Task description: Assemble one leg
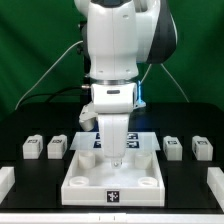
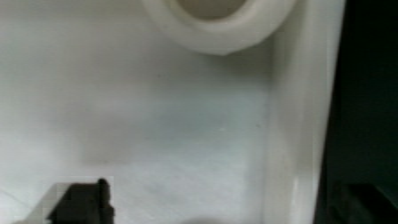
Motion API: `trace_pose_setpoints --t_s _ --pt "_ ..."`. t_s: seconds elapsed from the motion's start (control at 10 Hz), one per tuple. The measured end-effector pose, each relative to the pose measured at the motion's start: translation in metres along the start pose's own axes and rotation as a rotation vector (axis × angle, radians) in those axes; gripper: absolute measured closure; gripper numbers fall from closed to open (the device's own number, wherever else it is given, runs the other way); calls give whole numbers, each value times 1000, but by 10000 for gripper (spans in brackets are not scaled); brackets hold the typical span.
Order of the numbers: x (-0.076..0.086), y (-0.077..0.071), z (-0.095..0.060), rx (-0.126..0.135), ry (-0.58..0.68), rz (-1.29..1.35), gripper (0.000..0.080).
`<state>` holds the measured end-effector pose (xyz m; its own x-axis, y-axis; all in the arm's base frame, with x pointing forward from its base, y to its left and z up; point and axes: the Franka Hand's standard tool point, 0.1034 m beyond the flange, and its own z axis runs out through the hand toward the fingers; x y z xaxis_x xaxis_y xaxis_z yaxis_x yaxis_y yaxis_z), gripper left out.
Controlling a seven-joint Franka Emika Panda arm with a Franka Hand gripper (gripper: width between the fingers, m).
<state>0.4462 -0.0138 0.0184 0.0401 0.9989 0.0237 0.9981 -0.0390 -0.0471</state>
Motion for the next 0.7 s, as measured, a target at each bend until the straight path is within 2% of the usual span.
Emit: trace_pose_setpoints --t_s 0.1,0.3,0.4,0.5,0.7 --pt "0 0 0 0 0 1 243" --pt "0 0 0 1 0 1 603" --pt "0 0 0 1 0 1 603" --pt "-1 0 0 0 0 2 727" --pt "-1 0 0 0 0 2 742"
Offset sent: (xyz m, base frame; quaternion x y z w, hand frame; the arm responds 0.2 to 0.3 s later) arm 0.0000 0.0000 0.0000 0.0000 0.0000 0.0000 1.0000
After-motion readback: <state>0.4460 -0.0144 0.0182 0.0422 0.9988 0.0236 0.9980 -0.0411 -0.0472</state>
